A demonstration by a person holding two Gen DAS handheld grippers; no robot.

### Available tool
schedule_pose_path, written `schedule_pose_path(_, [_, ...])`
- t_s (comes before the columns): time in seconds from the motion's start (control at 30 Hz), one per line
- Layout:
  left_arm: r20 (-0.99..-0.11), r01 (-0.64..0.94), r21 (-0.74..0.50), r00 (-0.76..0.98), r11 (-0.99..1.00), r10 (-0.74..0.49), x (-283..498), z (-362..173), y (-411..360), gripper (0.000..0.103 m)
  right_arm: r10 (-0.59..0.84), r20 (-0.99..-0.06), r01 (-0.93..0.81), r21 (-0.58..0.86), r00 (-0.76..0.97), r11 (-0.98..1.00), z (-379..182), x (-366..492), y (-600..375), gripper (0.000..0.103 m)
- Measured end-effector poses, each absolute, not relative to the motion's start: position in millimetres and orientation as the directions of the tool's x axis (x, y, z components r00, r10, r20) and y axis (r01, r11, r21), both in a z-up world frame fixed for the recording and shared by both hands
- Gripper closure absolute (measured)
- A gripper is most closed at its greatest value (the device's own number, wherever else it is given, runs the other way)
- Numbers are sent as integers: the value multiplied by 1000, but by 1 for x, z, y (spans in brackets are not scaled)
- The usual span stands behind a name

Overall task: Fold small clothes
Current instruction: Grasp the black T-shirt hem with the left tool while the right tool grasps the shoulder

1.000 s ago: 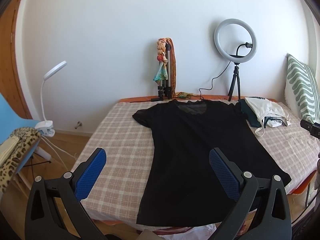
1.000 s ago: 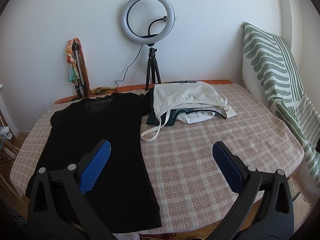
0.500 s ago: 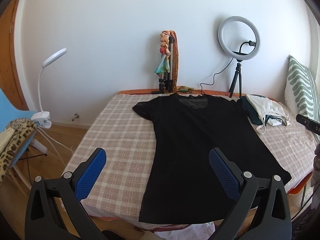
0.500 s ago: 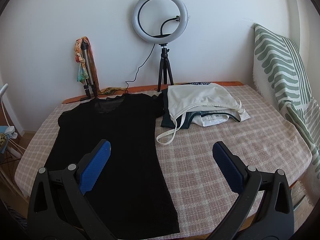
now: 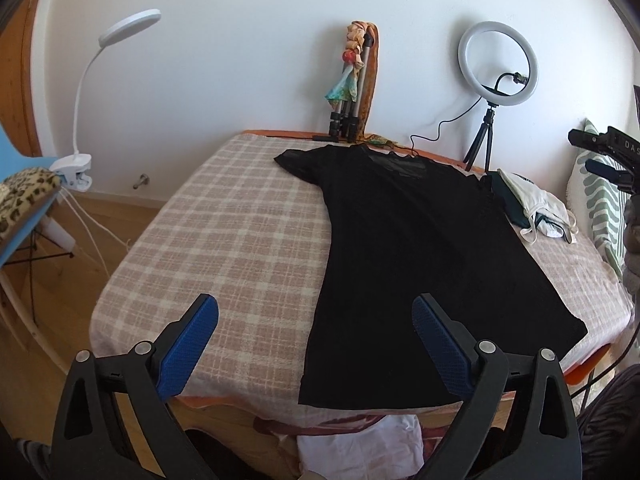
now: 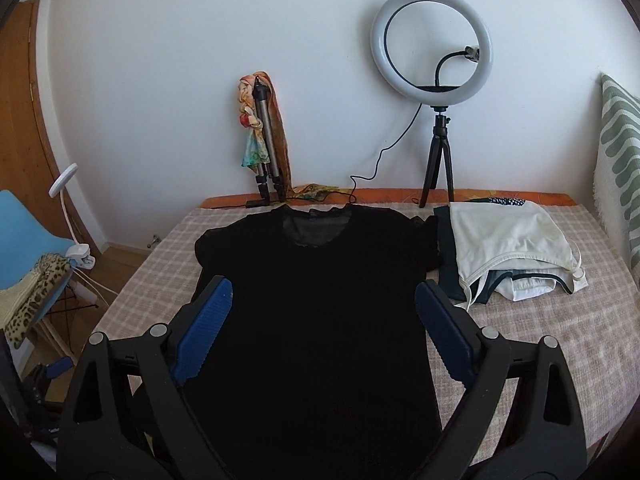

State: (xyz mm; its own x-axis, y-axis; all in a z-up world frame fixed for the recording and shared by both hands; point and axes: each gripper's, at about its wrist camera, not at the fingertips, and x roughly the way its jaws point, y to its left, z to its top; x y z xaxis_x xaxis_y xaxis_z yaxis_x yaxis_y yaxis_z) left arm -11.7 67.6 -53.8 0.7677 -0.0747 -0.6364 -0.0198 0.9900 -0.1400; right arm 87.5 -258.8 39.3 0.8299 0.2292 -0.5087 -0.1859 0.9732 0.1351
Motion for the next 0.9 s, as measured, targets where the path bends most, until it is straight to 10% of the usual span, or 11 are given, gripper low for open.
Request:
schedule_pose_path(0.27, [-686, 16, -198, 712, 980, -150, -8, -83, 77, 25, 367, -508, -341, 147, 779, 928, 70, 135, -192, 13])
schedule_pose_path(0.4, [-719, 28, -251, 663, 968, -206, 1, -105, 80, 49, 415, -532, -383, 175, 739, 907, 75, 171, -164, 13])
schedule_pose_path(0.9, [-721, 67, -334, 625, 940, -301, 16, -132, 82, 58, 427, -749, -502, 148, 506, 852, 0, 316, 7, 18])
